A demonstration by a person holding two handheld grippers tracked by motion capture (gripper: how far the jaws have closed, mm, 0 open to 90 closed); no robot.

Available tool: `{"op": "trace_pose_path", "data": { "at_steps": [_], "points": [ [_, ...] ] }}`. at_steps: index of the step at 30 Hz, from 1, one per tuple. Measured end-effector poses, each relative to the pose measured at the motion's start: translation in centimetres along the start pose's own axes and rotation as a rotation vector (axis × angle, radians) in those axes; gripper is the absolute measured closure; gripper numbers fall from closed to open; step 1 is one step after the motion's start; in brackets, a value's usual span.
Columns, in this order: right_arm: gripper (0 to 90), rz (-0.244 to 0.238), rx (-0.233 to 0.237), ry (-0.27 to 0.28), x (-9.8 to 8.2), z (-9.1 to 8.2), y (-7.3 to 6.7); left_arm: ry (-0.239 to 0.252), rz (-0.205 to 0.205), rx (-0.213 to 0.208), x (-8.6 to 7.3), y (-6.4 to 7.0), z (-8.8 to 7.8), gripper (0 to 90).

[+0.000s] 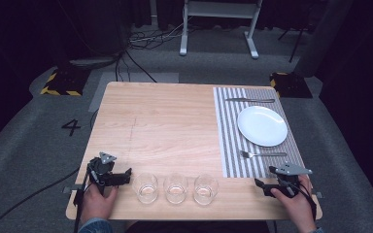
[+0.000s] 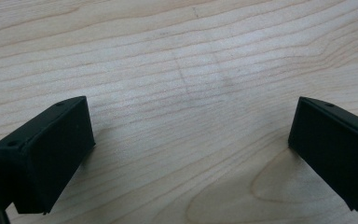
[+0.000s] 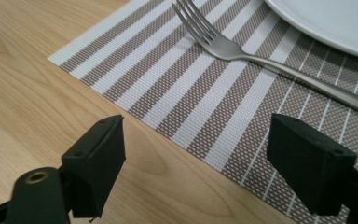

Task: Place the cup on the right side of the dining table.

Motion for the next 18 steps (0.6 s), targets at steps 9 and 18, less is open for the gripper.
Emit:
{"op": "trace_pose_path", "data": {
  "at_steps": [9,18],
  "points": [
    [21.1,-0.029,0.019,-0.006,2.5,-1.7,-1.1,0.0,0.0,0.0,0.0,0.0,0.0,0.3],
    [21.0,-0.046,0.039,0.017,4.4,-3.1,-2.2,0.0,0.0,0.001,0.0,0.0,0.0,0.3]
  ]
}}
Point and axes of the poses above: each handheld gripper's, and its own axes: z roughly forward along the jaws, x roughly out of its top, y roughly to its right, the point moved 7 cm from there along z, roughly forward along the jaws, and after that the axes turned 14 degrees about x, right-handed, at the moved point
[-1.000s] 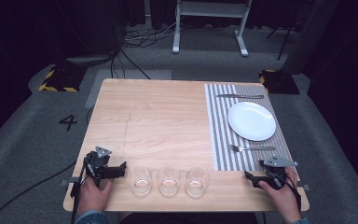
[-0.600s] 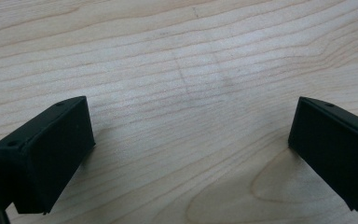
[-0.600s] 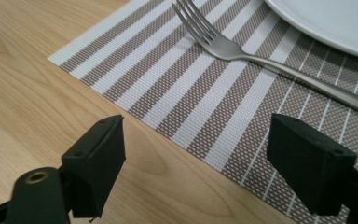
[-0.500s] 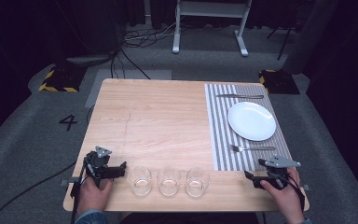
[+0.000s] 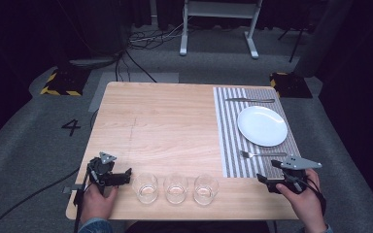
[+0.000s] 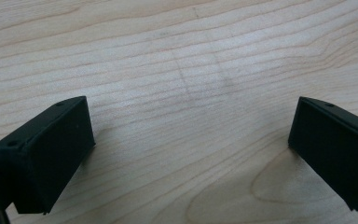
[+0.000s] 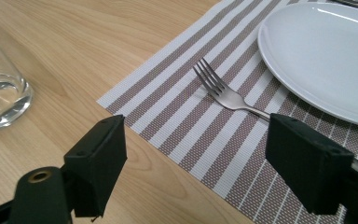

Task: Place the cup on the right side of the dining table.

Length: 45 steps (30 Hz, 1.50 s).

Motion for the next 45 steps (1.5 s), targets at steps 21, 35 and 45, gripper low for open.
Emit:
{"op": "trace_pose_path", "data": {
  "at_steps": [21,35,45],
  "points": [
    [20.8,-0.045,0.065,-0.045,2.6,1.6,-1.6,0.0,-0.001,0.0,0.0,0.0,0.0,0.3],
    [20.3,-0.131,0.15,-0.058,4.0,4.2,-5.1,0.0,-0.001,0.001,0.0,0.0,0.0,0.3],
    [18.8,-0.204,0.266,-0.058,4.3,6.0,-8.6,0.001,-0.001,0.0,0.0,0.0,0.0,0.3]
  ]
}}
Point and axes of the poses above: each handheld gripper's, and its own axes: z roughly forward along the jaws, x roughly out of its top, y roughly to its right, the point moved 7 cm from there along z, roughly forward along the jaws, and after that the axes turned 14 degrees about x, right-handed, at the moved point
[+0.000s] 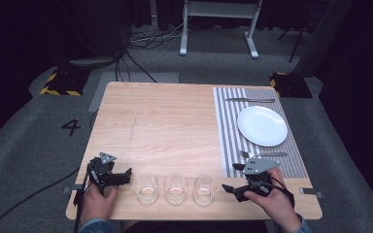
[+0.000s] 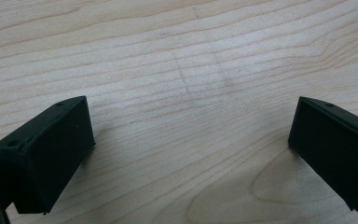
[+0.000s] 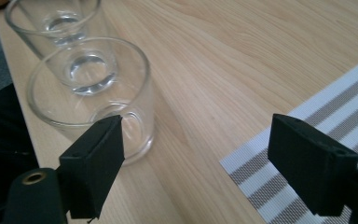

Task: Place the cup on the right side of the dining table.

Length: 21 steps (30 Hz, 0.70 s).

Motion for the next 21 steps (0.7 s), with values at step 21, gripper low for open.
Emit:
{"op": "trace_pose_path", "data": {
  "at_steps": [21],
  "points": [
    [15.7,-0.03,0.141,0.047,1.2,2.9,-3.1,0.0,0.0,0.0,0.0,0.0,0.0,0.3]
  ]
}}
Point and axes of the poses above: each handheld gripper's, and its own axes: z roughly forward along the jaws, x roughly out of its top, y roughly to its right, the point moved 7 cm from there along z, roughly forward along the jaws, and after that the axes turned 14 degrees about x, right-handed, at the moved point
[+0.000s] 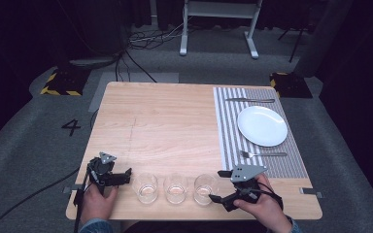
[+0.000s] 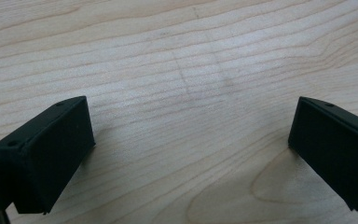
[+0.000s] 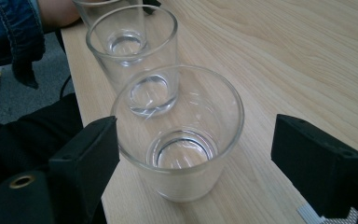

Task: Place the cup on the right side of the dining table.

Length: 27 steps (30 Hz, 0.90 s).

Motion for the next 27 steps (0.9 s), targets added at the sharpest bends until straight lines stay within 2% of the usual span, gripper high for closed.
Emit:
{"op": "trace_pose_path", "data": {
  "at_steps": [10,13,15,17,27],
  "points": [
    [15.8,0.005,0.027,0.024,0.0,2.2,-0.3,0.0,0.0,0.0,0.0,0.0,0.0,0.3],
    [15.9,0.014,0.033,0.023,-0.2,2.8,-0.1,0.0,0.0,0.0,0.0,0.0,0.0,0.3],
    [15.3,0.043,0.046,0.04,-0.4,3.4,0.2,0.0,0.0,0.0,0.0,0.0,0.0,0.3],
    [15.2,0.045,0.049,0.05,-0.5,3.7,0.3,0.0,-0.001,0.0,0.0,0.0,0.0,0.3],
    [16.4,0.013,0.014,0.059,-0.8,4.8,0.3,0.0,0.0,0.0,0.0,0.0,0.0,0.3]
  ]
}}
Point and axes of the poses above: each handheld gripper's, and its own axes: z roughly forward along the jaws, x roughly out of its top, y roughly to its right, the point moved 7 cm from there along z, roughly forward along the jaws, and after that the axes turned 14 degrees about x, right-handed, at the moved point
